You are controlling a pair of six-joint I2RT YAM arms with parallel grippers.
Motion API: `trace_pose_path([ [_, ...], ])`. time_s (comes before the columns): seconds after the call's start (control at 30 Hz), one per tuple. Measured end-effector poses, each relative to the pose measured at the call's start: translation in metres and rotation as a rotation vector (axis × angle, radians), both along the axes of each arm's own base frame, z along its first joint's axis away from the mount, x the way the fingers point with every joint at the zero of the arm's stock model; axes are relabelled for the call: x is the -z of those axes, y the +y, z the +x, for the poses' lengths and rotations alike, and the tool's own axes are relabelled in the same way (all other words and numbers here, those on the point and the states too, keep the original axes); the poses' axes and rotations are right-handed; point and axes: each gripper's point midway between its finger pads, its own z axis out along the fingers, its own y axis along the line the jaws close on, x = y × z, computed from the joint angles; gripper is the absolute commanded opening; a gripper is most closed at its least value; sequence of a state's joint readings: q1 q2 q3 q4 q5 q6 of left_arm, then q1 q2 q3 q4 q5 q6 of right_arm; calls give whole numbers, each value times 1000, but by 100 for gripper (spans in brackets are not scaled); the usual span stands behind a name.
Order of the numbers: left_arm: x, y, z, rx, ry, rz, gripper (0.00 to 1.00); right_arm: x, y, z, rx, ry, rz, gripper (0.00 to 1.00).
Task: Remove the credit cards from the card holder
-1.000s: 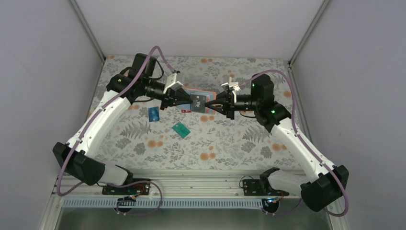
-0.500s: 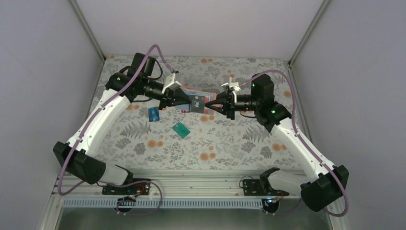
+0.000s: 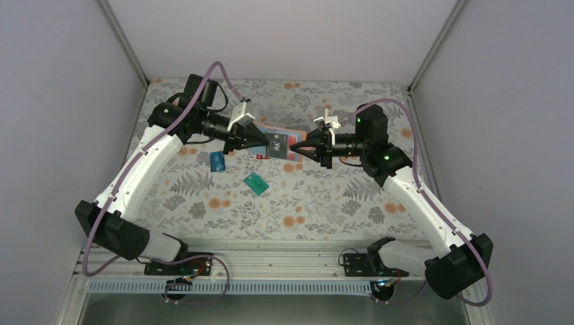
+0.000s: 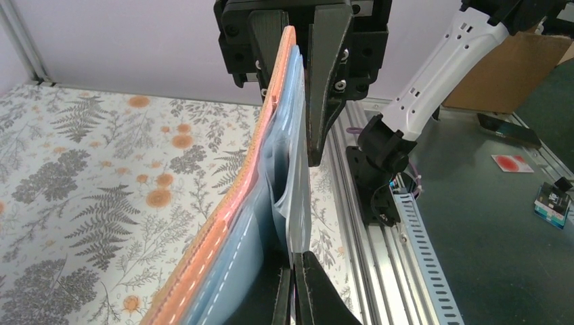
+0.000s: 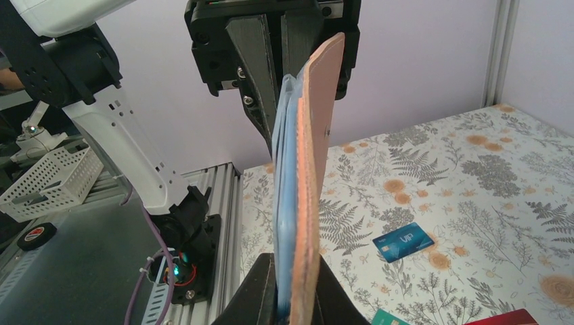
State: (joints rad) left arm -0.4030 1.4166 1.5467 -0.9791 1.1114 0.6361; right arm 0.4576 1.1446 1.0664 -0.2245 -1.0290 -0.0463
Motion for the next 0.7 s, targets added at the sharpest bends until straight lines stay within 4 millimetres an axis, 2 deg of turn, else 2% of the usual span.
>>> trace_pose_path([
  [0.1,0,0,0,-1,-1,0,12,0,0,0,0,0,0,4],
  [0.33,-1,1,1,-6,3,-1,12,0,-1,1,5,2,-1,4],
  [0.47,-1,0,1,-4,6,-2,23,0,-1,2,6,3,-1,4],
  [0.7,-1,-7,-6,22,5,-2,22,1,-2,2,7,4,-2,4],
])
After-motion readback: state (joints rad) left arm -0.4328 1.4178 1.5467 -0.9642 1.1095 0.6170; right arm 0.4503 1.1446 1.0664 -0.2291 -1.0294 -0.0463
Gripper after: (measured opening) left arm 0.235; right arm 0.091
